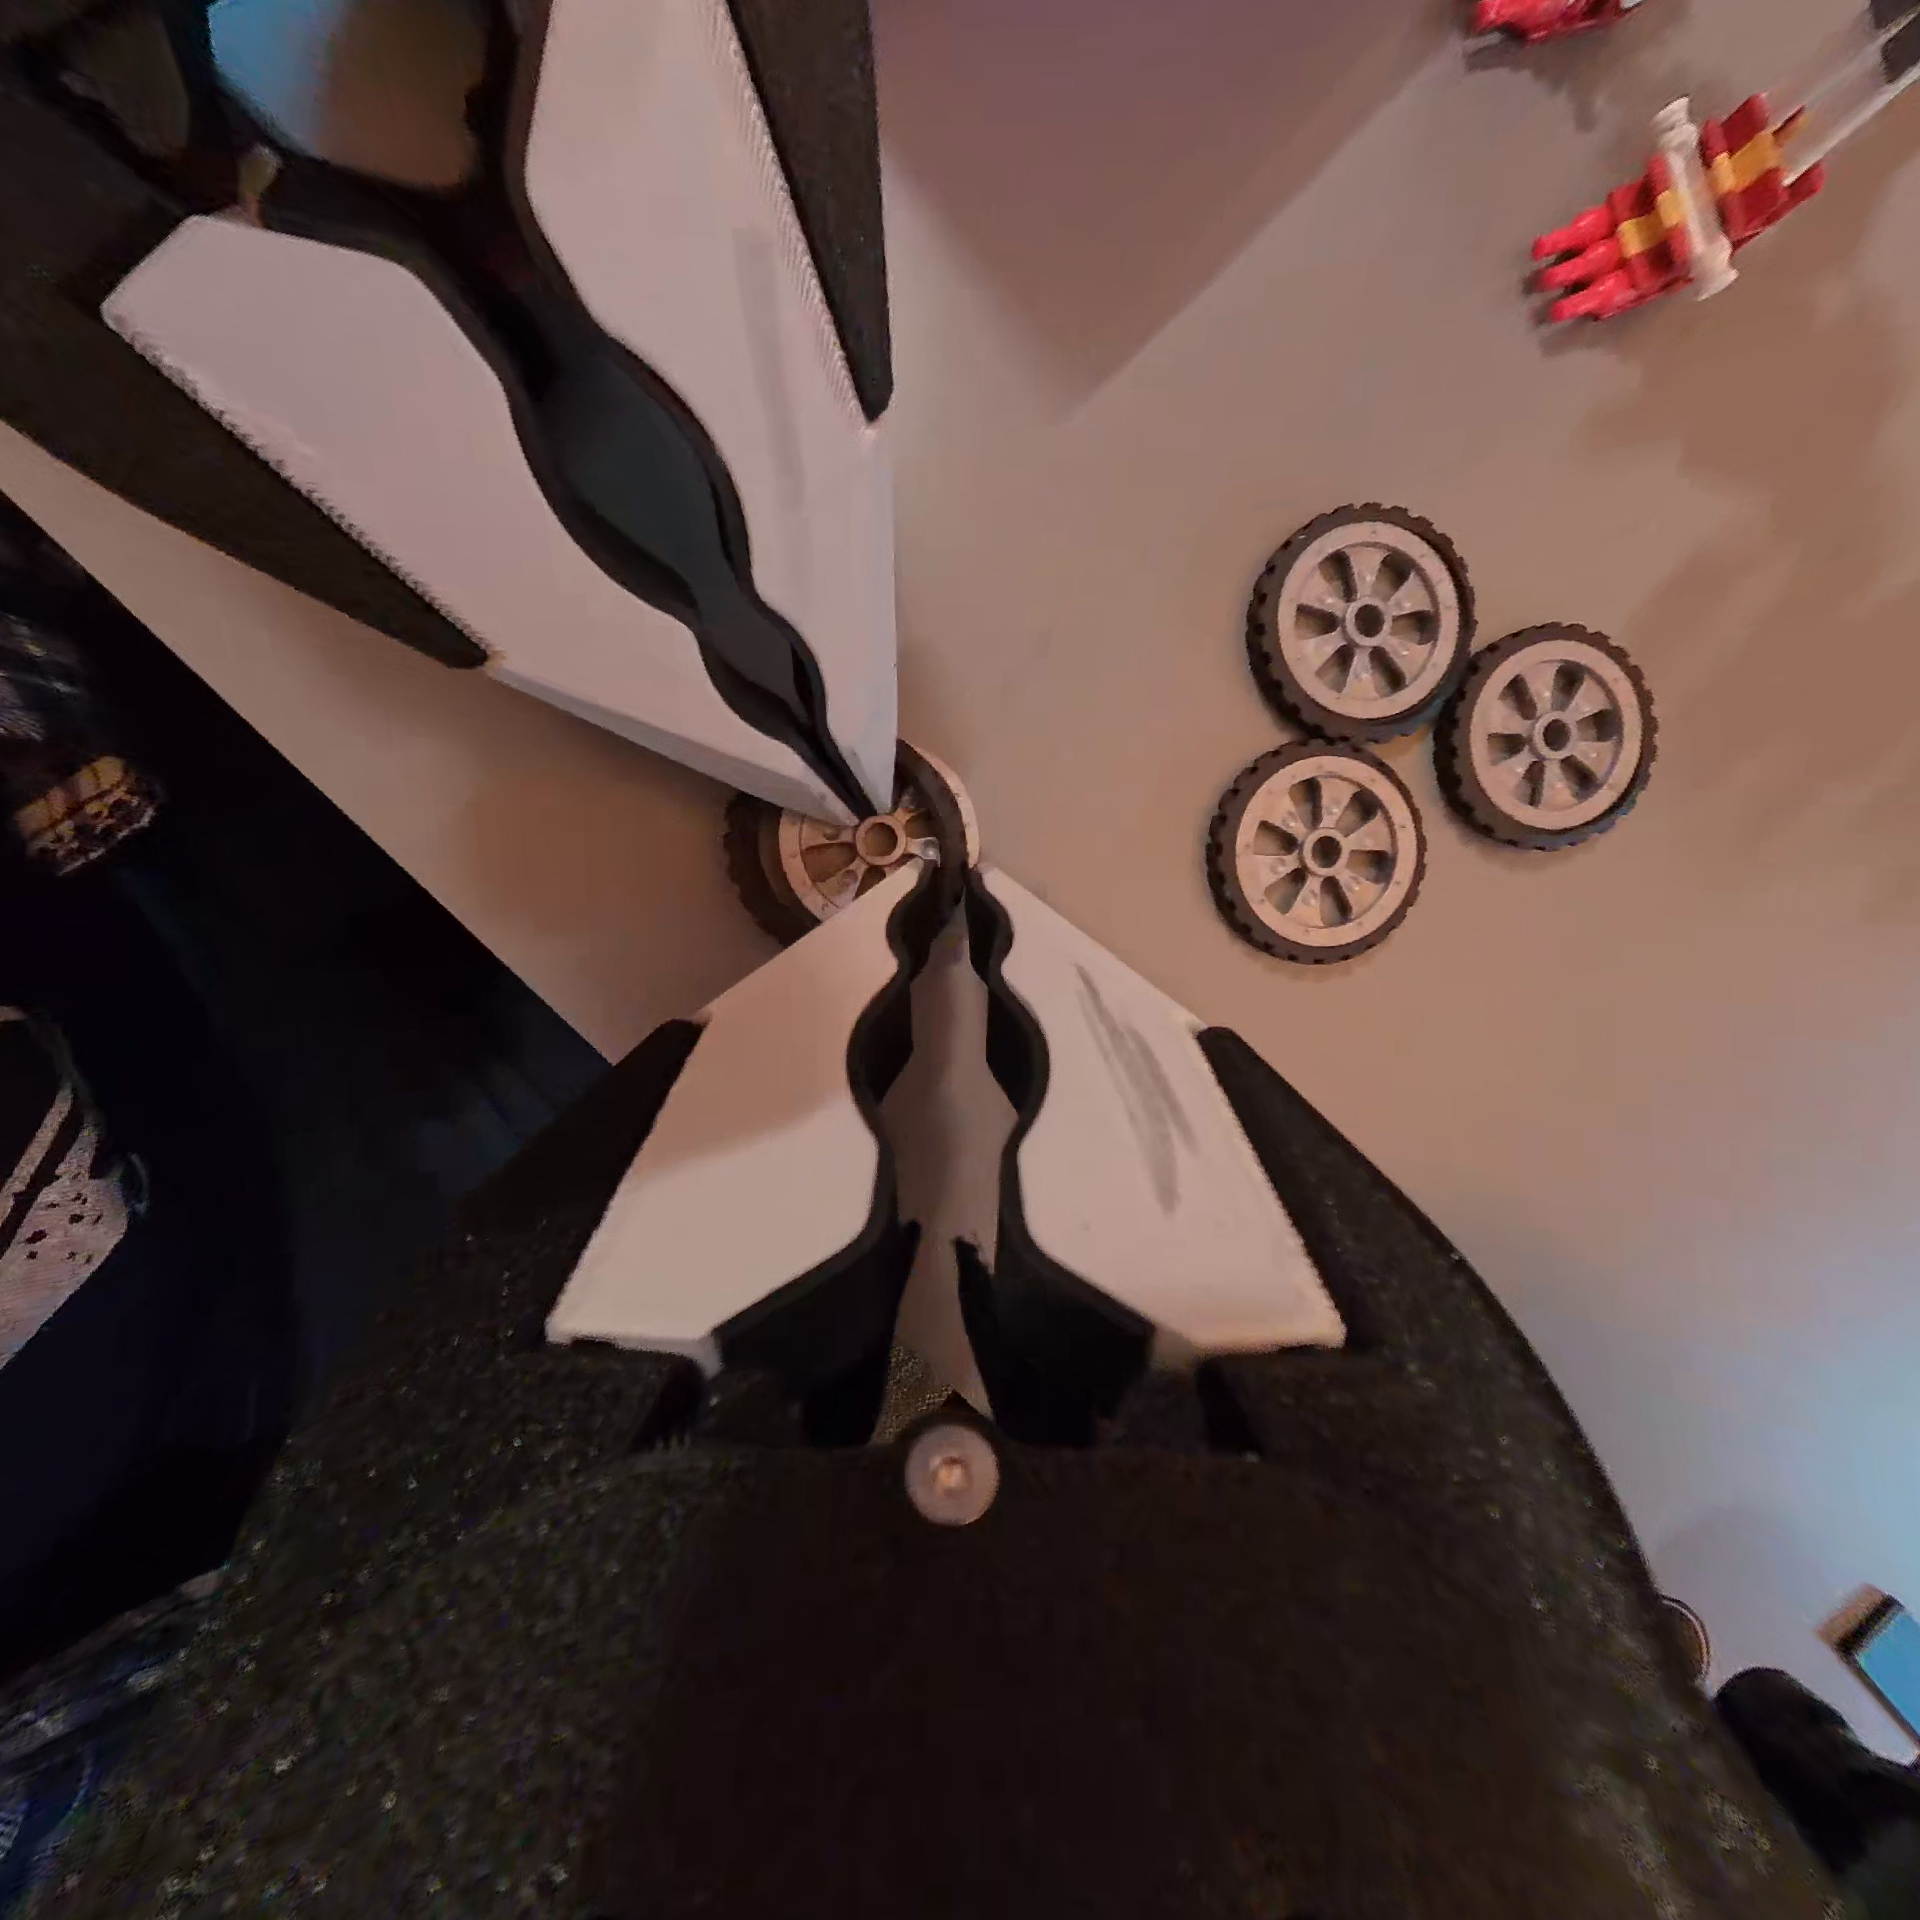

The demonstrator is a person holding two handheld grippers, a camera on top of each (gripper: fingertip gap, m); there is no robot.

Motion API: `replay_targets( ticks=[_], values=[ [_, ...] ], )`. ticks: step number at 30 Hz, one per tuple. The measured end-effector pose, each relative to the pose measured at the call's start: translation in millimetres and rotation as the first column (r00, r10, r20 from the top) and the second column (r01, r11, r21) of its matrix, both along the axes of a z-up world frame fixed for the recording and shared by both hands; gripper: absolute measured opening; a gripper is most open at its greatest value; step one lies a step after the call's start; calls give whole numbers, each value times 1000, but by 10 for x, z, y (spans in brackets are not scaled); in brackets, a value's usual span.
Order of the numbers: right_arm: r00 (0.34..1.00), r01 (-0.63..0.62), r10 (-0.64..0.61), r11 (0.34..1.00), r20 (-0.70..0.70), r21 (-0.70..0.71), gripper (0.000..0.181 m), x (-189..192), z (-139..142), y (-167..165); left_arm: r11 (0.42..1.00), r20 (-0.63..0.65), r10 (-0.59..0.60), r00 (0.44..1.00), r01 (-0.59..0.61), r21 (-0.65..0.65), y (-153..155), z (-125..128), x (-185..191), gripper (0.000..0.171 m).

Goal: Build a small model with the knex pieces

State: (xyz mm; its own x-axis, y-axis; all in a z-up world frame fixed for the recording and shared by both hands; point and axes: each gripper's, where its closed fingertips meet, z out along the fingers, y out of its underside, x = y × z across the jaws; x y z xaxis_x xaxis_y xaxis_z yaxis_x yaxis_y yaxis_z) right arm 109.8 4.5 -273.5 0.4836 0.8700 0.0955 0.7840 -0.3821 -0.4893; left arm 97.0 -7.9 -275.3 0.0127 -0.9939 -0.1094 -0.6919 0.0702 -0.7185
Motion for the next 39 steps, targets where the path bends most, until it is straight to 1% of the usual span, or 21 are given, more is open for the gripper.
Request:
replay_targets(
  ticks=[2, 5, 7, 14, 15, 18, 20, 21, 22, 27, 29, 34, 37, 39],
  values=[
    [1000, 8, -8, 1000, -13, -1, 5, 1, -1, 3, 1000, 6, 1, 1000, -1, -13, -3, 3, 3, 10],
    [999, 21, -21, 1000, -47, -7, 5, 14, 18, 15, 1000, 47, -2, 999, 2, -14, 14, 81, 4, 15],
    [998, 26, -26, 1000, -53, 2, 5, 35, 48, 24, 999, 76, 0, 997, 4, -54, 4, 125, 15, 23],
    [998, 14, -15, 1000, -56, -7, 6, 50, 57, -5, 999, 78, -20, 997, 24, -42, -23, 151, 2, 33],
    [999, 15, -15, 1000, -47, -4, 5, 59, 52, -1, 1000, 72, -5, 997, 7, -29, 12, 148, -5, 43],
    [999, 10, -11, 1000, -46, -17, 5, 58, 22, -19, 1000, 32, 7, 999, -6, -6, 61, 88, -52, 46],
    [998, 19, -19, 1000, -53, -14, 6, 58, 12, -11, 1000, 29, 4, 1000, -3, -24, 43, 78, -53, 49],
    [998, 20, -21, 1000, -58, -19, 11, 52, 10, -18, 1000, 22, 2, 1000, -1, -24, 36, 67, -55, 50],
    [998, 18, -19, 1000, -59, -16, 12, 52, 14, -23, 1000, 11, -1, 1000, 1, -23, 27, 48, -60, 52],
    [997, 27, -27, 1000, -75, 3, 13, 59, 35, -31, 999, -16, -11, 1000, 10, -30, 0, -15, -67, 53],
    [997, 34, -33, 999, -69, 11, 17, 91, 32, -49, 999, -20, -13, 1000, 12, -33, 0, -24, -74, 53],
    [991, 30, -27, 999, -132, 25, 29, 113, 126, -173, 999, -32, -25, 999, 23, -47, -27, -46, -76, 50],
    [991, 2, 0, 1000, -136, 17, 43, 65, 69, -283, 998, -32, -31, 999, 29, -54, -42, -48, -66, 50],
    [992, 21, -17, 999, -122, 37, 58, 60, 8, -275, 998, -32, -33, 999, 31, -58, -49, -49, -69, 49]
  ],
)
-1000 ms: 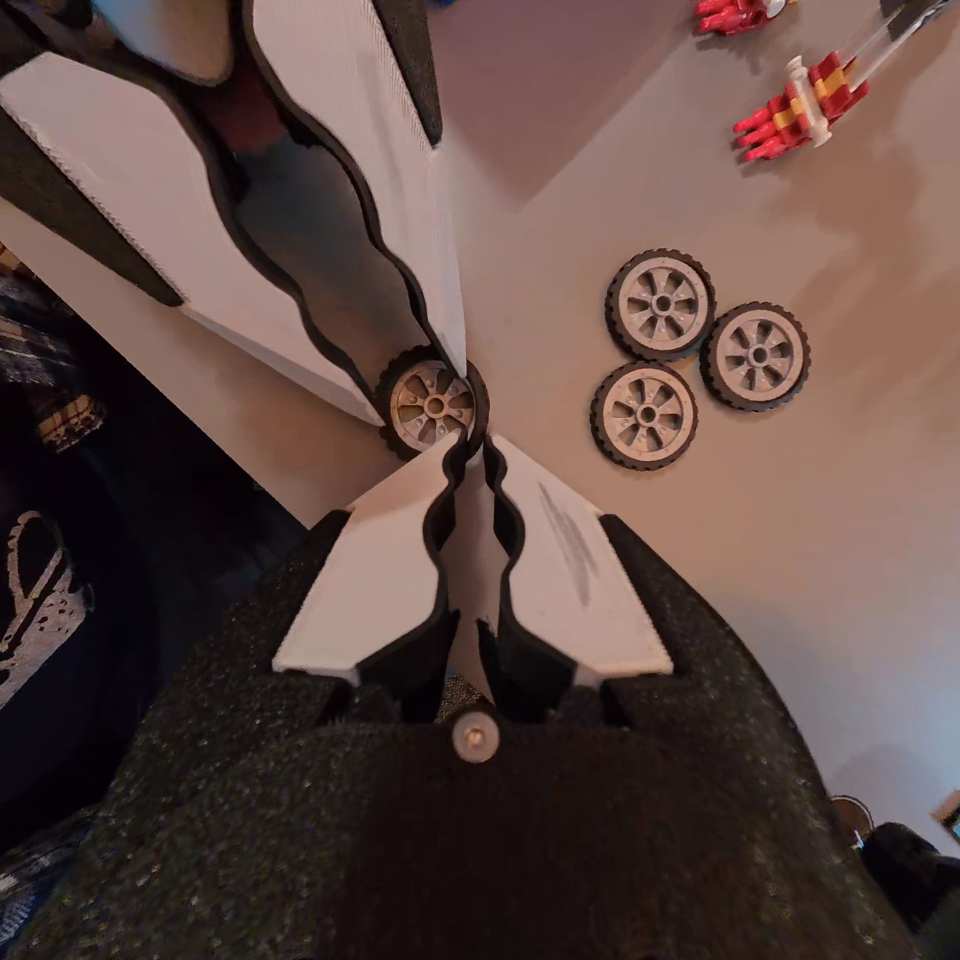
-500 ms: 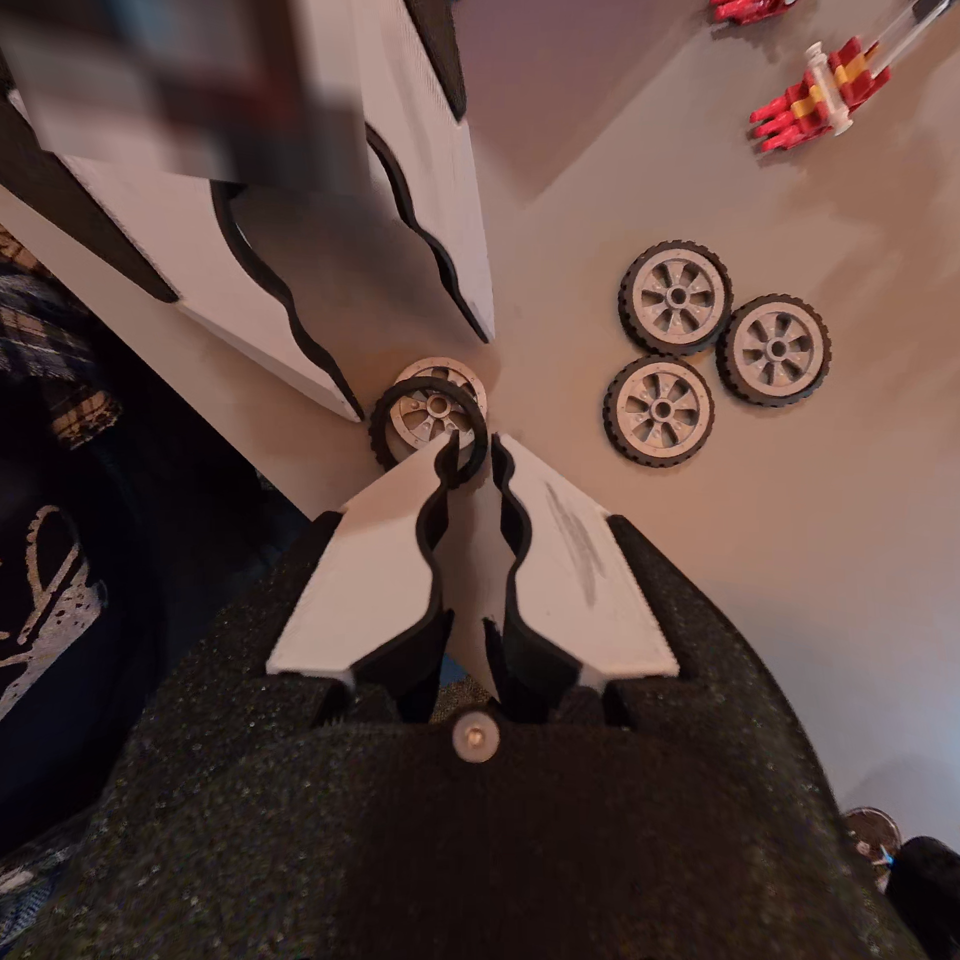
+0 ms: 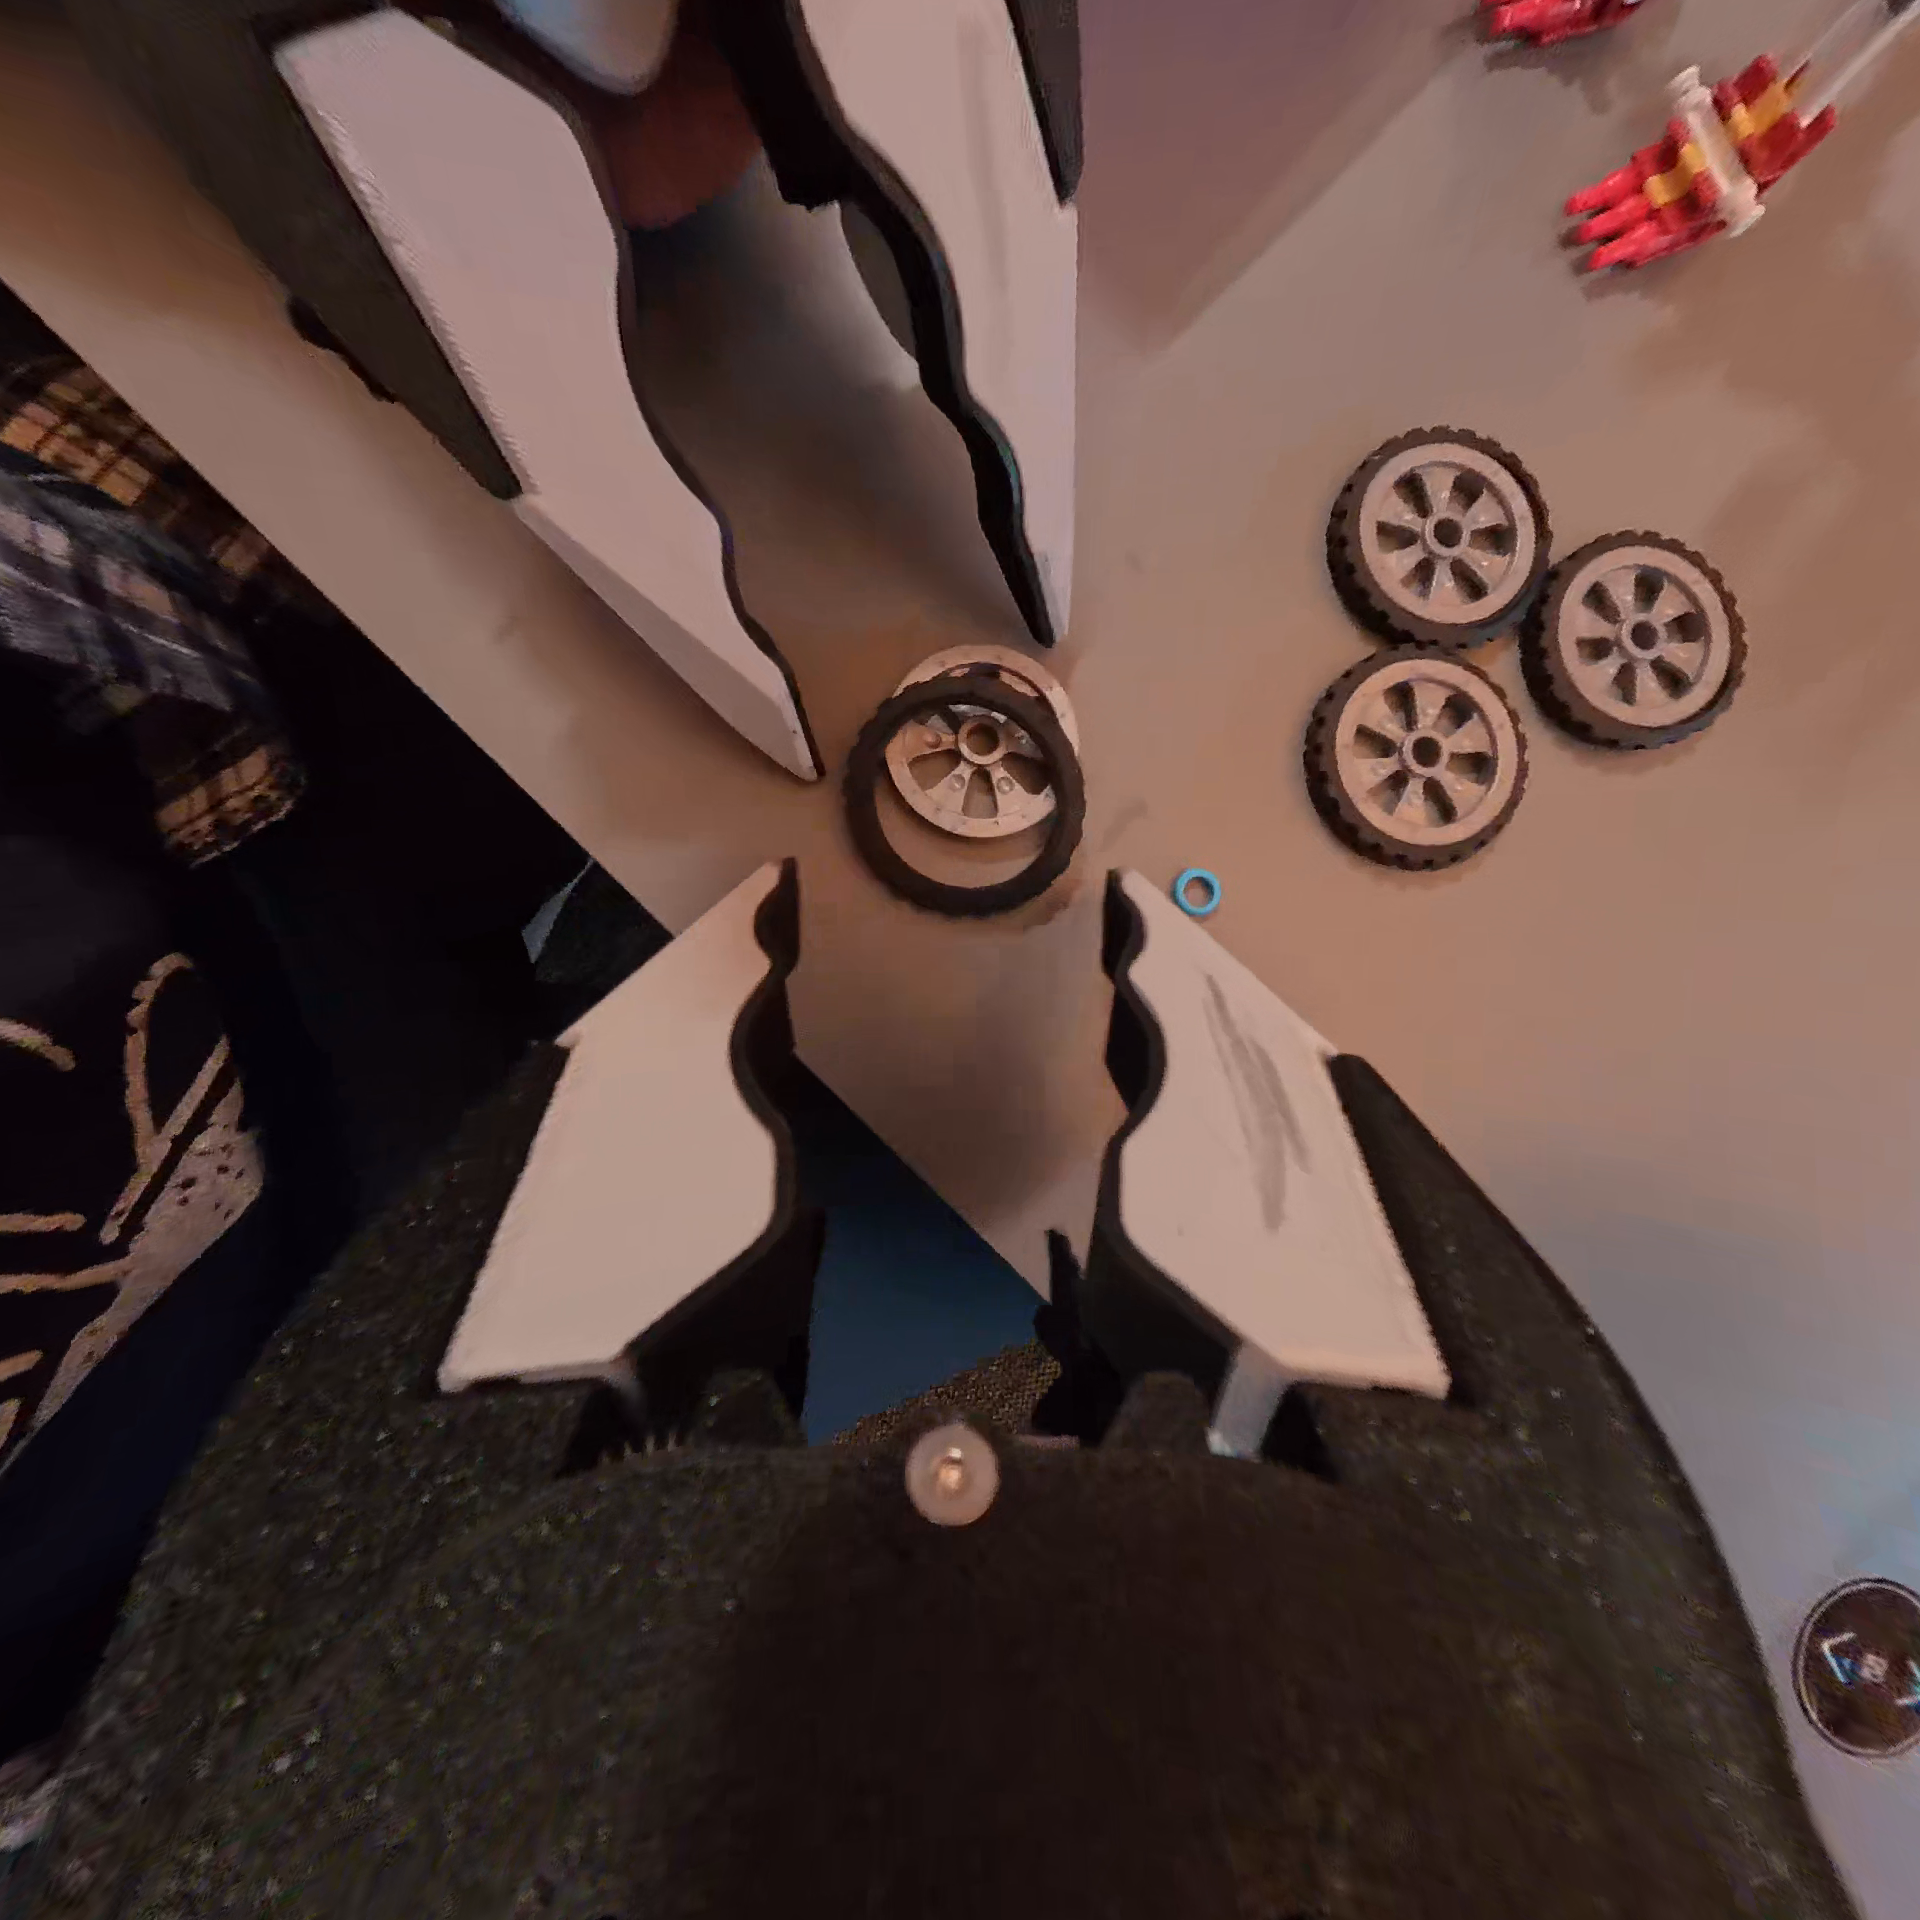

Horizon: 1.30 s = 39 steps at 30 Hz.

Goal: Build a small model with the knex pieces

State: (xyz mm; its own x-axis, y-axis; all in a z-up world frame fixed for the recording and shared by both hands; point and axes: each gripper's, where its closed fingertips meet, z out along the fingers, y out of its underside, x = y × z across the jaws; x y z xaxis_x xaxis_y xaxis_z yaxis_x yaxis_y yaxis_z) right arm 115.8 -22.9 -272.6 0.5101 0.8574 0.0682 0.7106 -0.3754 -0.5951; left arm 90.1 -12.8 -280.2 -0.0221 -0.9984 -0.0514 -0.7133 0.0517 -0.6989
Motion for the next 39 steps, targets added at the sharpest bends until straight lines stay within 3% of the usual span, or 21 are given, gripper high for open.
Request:
replay_targets(
  ticks=[3, 7, 21, 39],
  values=[
    [1000, -3, 3, 1000, -2, 27, 58, -74, -67, -2, 1000, -1, -11, 1000, 11, -4, -25, -1, 5, 49],
    [1000, 9, -8, 999, -16, 51, 43, -137, -64, 43, 1000, -2, -21, 1000, 21, -11, -49, -1, 4, 49],
    [999, -33, 33, 997, -1, 66, 43, -224, -32, 82, 999, -30, -9, 1000, 7, -53, -25, -5, -75, 51],
    [1000, 3, -1, 997, -31, 74, 43, -255, -60, 123, 996, -15, -11, 1000, 9, -92, -43, 4, -83, 50]
  ],
)
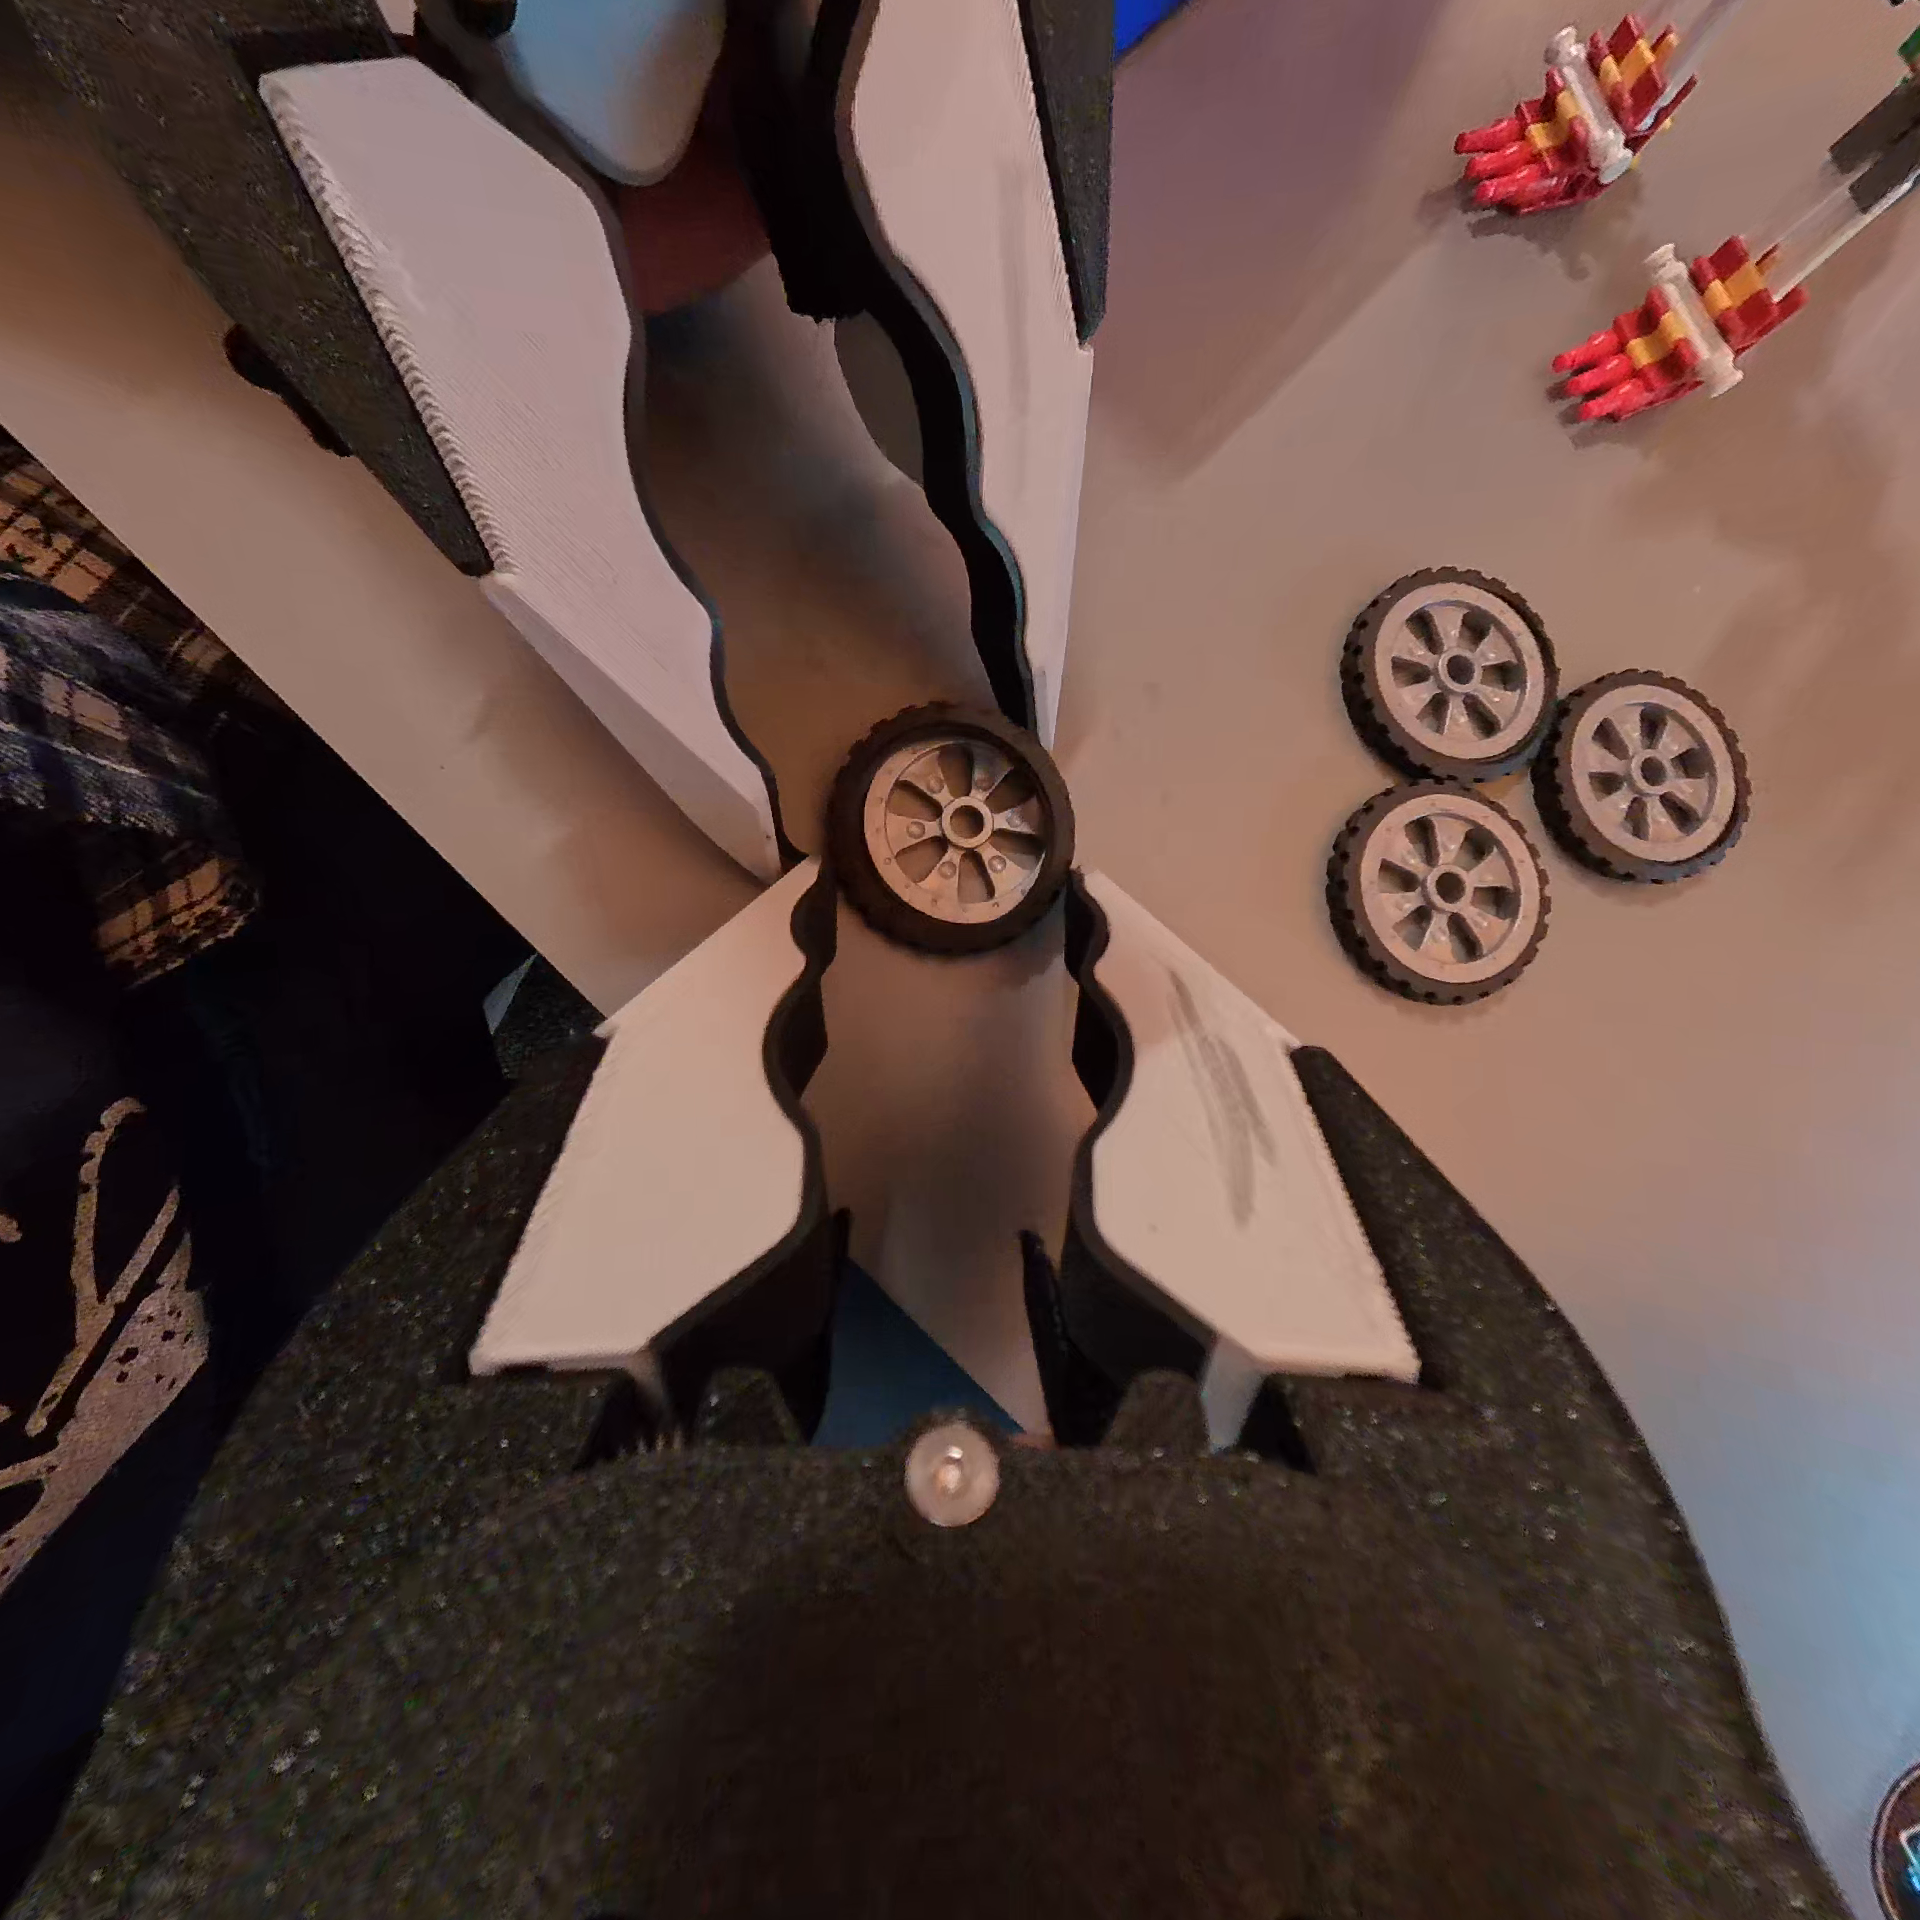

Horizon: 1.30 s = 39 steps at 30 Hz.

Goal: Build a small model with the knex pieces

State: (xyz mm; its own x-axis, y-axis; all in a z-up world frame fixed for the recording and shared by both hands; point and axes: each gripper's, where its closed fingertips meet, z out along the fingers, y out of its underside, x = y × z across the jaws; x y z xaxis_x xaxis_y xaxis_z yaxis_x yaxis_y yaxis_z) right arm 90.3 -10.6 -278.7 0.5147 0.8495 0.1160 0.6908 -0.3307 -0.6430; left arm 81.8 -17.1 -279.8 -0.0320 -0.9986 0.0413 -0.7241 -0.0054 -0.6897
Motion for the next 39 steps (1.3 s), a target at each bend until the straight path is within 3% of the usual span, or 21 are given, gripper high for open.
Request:
replay_targets(
  ticks=[16, 21, 30, 39],
  values=[
    [1000, 9, -8, 1000, -7, 18, 50, 55, 85, -6, 1000, 8, 4, 1000, -4, -19, 1, 11, 5, 49],
    [1000, 1, 0, 999, -27, 41, 34, 54, 184, -25, 999, 22, 29, 999, -28, -23, 47, 61, 3, 47],
    [999, 33, -33, 998, -6, 45, 0, 62, 101, 89, 997, 32, 76, 997, -75, -19, 116, 43, 18, 13],
    [999, 53, -53, 997, -4, 56, 0, 53, 30, 72, 997, 34, 73, 997, -73, -22, 104, 36, 26, 12]
  ],
)
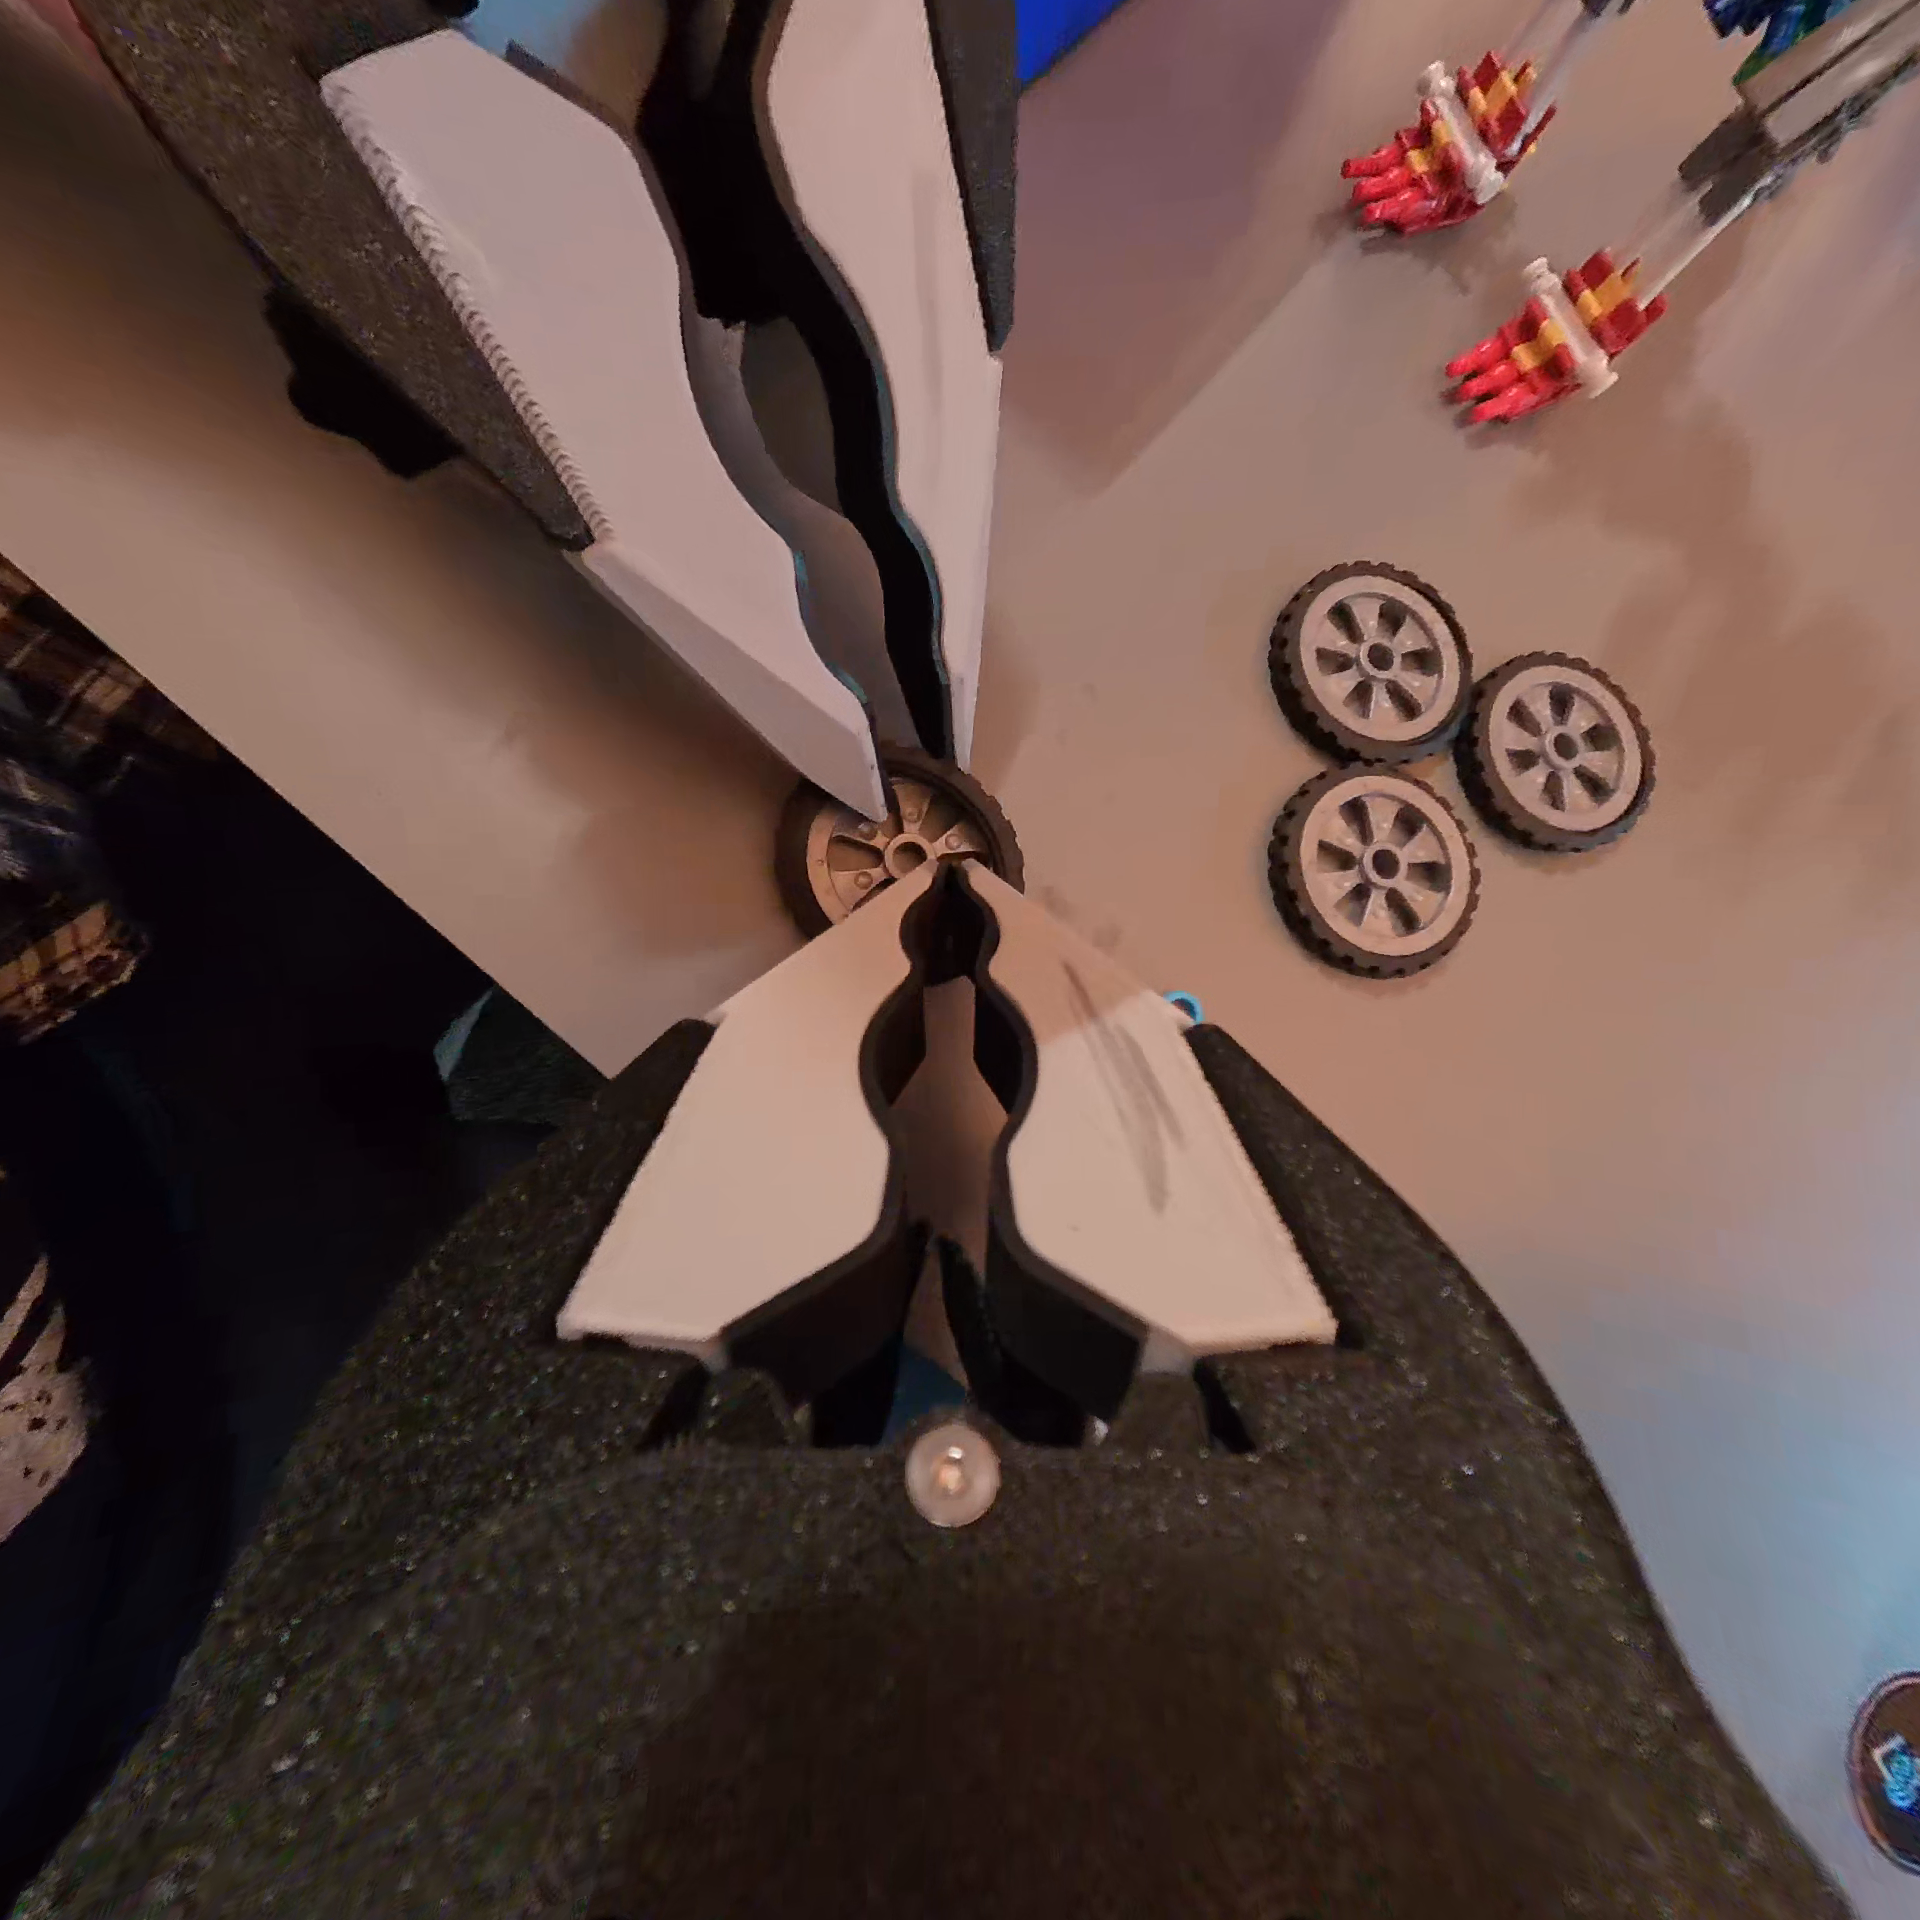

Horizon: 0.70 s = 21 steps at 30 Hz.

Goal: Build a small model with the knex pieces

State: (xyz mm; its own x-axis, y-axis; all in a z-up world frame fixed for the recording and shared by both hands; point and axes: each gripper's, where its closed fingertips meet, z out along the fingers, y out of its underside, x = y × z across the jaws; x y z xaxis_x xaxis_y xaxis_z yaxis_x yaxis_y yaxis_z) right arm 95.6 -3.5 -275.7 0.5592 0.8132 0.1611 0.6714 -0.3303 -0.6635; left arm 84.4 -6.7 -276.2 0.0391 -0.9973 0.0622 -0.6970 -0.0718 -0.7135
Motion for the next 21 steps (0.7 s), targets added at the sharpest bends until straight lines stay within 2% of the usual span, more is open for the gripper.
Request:
replay_targets(
  ticks=[5, 10, 21],
  values=[
    [999, 8, -7, 1000, -42, 14, 0, -11, -12, 8, 995, 3, 68, 998, -68, -71, 80, -5, 2, 8],
    [1000, -15, 15, 1000, -20, 6, 1, -35, -25, -22, 989, -2, 106, 994, -106, -103, 129, -11, 6, 5],
    [999, -32, 31, 999, -39, -25, 1, -59, -25, -21, 985, -8, 117, 993, -117, -130, 193, -17, 82, 4]
  ],
)
